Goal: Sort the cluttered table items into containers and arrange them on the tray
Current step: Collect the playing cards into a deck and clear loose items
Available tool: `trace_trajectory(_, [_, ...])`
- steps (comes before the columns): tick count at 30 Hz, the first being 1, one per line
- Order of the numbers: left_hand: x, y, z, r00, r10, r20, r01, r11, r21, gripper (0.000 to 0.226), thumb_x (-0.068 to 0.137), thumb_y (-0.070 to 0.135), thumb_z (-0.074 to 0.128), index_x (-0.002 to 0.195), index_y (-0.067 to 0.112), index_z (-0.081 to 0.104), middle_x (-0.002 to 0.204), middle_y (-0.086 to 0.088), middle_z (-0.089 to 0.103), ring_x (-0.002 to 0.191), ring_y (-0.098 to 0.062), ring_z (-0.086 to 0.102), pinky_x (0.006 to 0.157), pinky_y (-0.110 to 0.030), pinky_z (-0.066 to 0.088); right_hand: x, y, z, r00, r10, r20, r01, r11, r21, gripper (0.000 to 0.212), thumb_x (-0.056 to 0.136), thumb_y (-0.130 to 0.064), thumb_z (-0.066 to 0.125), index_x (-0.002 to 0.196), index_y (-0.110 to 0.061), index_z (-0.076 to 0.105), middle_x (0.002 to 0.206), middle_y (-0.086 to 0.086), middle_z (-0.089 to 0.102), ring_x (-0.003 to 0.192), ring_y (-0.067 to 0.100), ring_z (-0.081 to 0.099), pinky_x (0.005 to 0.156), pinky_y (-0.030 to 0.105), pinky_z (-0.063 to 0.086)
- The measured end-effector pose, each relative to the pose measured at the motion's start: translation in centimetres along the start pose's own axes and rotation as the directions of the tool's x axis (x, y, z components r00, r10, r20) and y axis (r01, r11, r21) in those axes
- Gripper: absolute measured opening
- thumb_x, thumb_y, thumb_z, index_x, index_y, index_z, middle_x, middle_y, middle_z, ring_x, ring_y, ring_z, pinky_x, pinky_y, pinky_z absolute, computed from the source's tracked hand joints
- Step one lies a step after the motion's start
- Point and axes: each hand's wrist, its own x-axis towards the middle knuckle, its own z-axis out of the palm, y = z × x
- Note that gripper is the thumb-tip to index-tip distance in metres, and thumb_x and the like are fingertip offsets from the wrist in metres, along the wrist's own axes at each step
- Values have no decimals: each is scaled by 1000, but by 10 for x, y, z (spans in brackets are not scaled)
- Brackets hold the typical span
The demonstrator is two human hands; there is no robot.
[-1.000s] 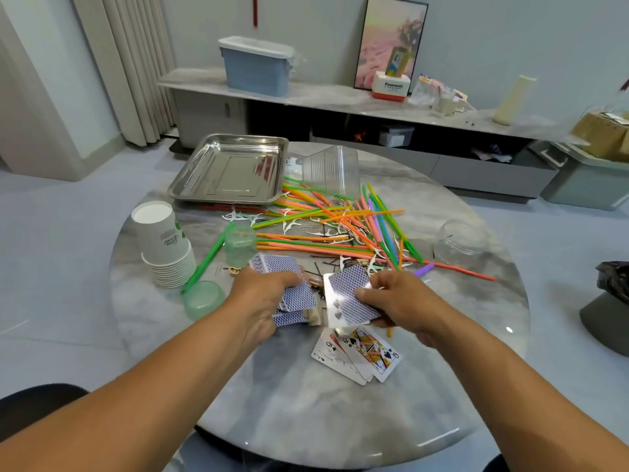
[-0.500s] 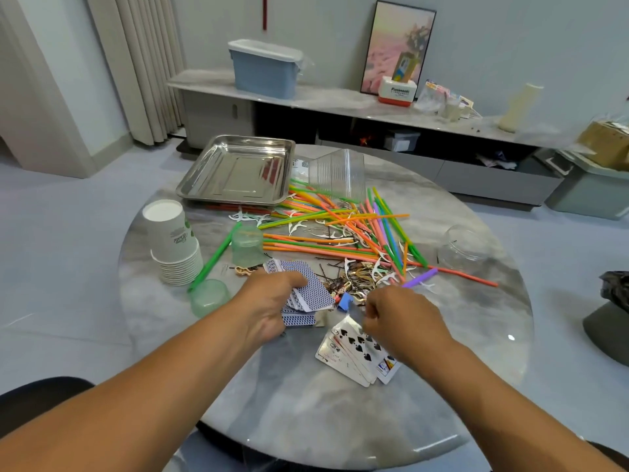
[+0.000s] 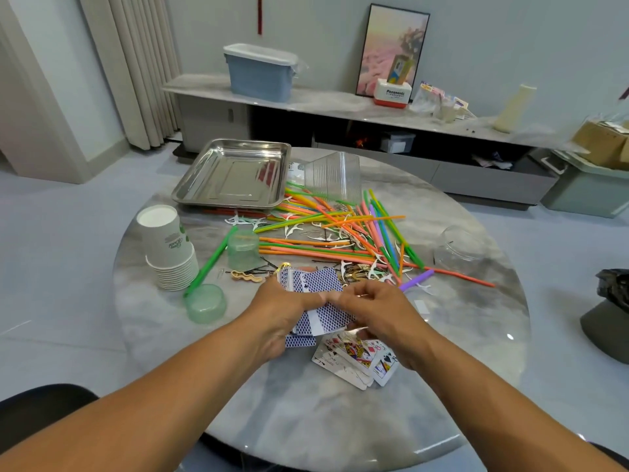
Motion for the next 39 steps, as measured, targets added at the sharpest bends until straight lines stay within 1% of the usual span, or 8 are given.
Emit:
trace_trajectory(6, [4, 2, 0, 998, -33, -45, 28, 993, -110, 34, 79, -3, 81, 107, 12, 70, 90, -16, 77, 78, -36, 76, 61, -53, 61, 1, 1, -2, 978, -77, -193, 102, 987, 122, 22, 91, -22, 76, 80, -11, 61, 79, 9, 73, 67, 15, 69, 56, 24, 55])
trace_trajectory(9, [4, 2, 0, 998, -36, -50, 29, 989, -143, 33, 80, -2, 80, 106, 16, 71, 92, -16, 77, 75, -34, 76, 56, -51, 60, 1, 3, 1, 866, -383, -322, 270, 899, -345, 21, 90, -24, 71, 75, -22, 56, 76, -4, 65, 67, 11, 60, 60, 35, 52])
trace_trajectory(13, [1, 2, 1, 999, -41, -14, 38, 982, -185, 24, 86, 4, 77, 107, 11, 71, 99, -21, 76, 77, -36, 74, 65, -55, 61, -9, 15, 22, 785, -619, -25, 448, 595, -667, 21, 94, -40, 64, 81, -27, 53, 95, -12, 57, 87, 8, 53, 73, 34, 46])
trace_trajectory(17, [-4, 6, 2, 999, -39, 28, 44, 979, -200, 23, 92, 13, 72, 113, 5, 69, 100, -24, 75, 83, -41, 74, 73, -61, 59, -8, 14, 26, 819, -573, -26, 513, 752, -414, 26, 99, -37, 62, 80, -20, 62, 117, -12, 62, 107, 4, 56, 88, 31, 46])
trace_trajectory(21, [-11, 10, 2, 994, -55, 99, 70, 985, -156, 31, 91, 20, 73, 118, 6, 66, 102, -23, 75, 90, -44, 73, 78, -66, 57, -5, 4, 16, 947, -277, -162, 274, 961, -41, 27, 81, -21, 85, 97, -25, 65, 100, -3, 72, 90, 17, 70, 76, 35, 58])
trace_trajectory(26, [-13, 9, 2, 986, -135, 102, 148, 979, -138, 28, 94, 22, 70, 115, 4, 67, 99, -21, 76, 83, -39, 75, 73, -55, 61, 1, -2, 3, 983, -118, -137, 145, 967, 210, 52, 83, 1, 79, 121, -23, 54, 89, 6, 79, 75, 22, 77, 57, 28, 59])
trace_trajectory(32, [2, 14, -9, 989, -143, -23, 138, 978, -155, 18, 96, -6, 47, 103, -6, 63, 113, -25, 70, 86, -34, 69, 75, -47, 58, 10, 10, -29, 991, 102, -83, -124, 934, -334, 55, 84, -6, 80, 125, -32, 53, 105, 6, 69, 82, 22, 74, 73, 41, 64])
trace_trajectory(39, [3, 7, -6, 991, -126, -39, 124, 991, -49, 34, 87, -5, 72, 118, 1, 63, 99, -21, 74, 73, -32, 74, 51, -39, 58, 11, 28, -12, 989, -75, -128, -75, 492, -867, 48, 84, -32, 73, 130, -34, 58, 119, -3, 65, 102, 20, 64, 72, 33, 52])
